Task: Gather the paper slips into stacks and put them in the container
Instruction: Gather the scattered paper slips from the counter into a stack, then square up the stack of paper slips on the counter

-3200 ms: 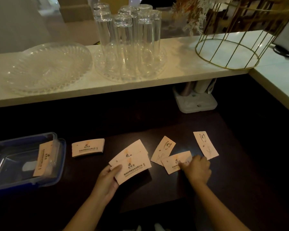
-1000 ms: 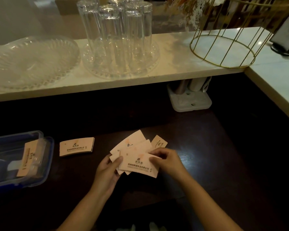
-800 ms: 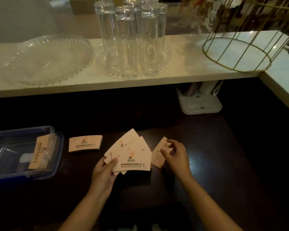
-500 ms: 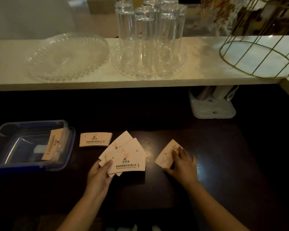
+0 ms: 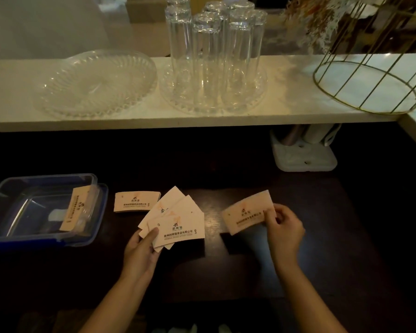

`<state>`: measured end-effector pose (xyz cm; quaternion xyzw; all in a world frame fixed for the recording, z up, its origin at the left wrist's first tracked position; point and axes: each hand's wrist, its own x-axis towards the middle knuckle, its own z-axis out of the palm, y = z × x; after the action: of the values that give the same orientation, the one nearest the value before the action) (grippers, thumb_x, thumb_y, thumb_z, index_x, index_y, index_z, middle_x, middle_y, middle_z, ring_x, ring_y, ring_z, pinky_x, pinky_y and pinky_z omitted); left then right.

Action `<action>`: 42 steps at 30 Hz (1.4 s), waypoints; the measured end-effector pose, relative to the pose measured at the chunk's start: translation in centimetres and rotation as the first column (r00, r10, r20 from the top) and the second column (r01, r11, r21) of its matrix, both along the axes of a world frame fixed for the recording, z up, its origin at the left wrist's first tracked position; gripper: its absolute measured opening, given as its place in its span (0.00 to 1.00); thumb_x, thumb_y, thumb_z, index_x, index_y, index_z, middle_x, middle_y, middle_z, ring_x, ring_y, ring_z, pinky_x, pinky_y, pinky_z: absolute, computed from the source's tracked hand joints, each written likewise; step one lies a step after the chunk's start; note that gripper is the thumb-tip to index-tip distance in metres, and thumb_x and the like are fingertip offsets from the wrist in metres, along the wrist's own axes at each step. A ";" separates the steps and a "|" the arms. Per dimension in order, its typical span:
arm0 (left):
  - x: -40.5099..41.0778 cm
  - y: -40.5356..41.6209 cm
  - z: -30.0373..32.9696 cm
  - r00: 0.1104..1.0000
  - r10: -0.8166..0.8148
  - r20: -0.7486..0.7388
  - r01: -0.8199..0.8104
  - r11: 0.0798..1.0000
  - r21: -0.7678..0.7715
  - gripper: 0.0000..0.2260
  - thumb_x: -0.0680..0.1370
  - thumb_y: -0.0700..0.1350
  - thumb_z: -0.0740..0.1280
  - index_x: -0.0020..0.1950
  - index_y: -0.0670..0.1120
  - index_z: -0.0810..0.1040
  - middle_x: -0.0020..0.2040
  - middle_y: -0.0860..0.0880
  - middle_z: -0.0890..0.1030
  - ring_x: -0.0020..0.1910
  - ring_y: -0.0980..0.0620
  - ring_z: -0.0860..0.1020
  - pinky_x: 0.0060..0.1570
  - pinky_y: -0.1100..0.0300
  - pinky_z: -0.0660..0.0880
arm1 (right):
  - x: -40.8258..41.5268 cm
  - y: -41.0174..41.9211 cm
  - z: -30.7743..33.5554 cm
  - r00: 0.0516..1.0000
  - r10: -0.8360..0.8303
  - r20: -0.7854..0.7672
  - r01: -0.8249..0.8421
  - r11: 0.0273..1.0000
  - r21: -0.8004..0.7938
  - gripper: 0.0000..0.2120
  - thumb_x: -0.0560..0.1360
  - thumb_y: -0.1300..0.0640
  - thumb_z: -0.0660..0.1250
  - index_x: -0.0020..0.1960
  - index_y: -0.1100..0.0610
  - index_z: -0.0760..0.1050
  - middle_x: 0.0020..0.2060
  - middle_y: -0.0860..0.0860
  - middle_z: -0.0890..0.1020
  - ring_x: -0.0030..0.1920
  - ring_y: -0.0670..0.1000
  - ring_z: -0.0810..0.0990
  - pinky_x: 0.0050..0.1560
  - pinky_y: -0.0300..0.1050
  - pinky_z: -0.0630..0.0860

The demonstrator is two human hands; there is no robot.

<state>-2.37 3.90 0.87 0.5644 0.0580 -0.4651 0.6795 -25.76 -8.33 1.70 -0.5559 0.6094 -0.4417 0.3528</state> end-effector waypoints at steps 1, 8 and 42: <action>-0.2 -0.1 0.1 1.000 -0.001 -0.001 0.001 1.000 -0.011 0.14 0.76 0.35 0.61 0.61 0.42 0.72 0.49 0.43 0.80 0.48 0.48 0.79 0.33 0.60 0.81 | 0.5 0.0 0.6 0.972 -0.036 0.233 0.000 0.988 0.154 0.07 0.74 0.65 0.65 0.41 0.56 0.77 0.31 0.48 0.82 0.32 0.47 0.83 0.29 0.36 0.80; -1.9 -1.0 1.0 0.999 -0.050 0.011 0.051 0.991 -0.127 0.11 0.76 0.36 0.61 0.56 0.46 0.76 0.46 0.46 0.84 0.46 0.52 0.82 0.36 0.60 0.81 | 4.6 3.8 0.1 0.863 -0.031 0.503 -0.279 0.802 0.528 0.05 0.74 0.66 0.65 0.40 0.61 0.72 0.37 0.57 0.83 0.31 0.49 0.83 0.26 0.34 0.77; -4.4 -0.9 -4.4 0.830 -0.349 0.435 0.253 0.931 0.263 0.12 0.78 0.43 0.58 0.60 0.46 0.75 0.57 0.50 0.77 0.56 0.54 0.73 0.56 0.61 0.68 | 5.5 6.9 -7.0 0.861 0.464 -0.208 -0.456 0.886 0.085 0.22 0.75 0.63 0.65 0.67 0.49 0.69 0.72 0.56 0.65 0.70 0.53 0.67 0.65 0.36 0.64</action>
<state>-6.75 2.96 -3.57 0.7266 -0.1551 -0.4061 0.5321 -20.27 -1.42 -5.34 -0.7252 0.5020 -0.2696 0.3864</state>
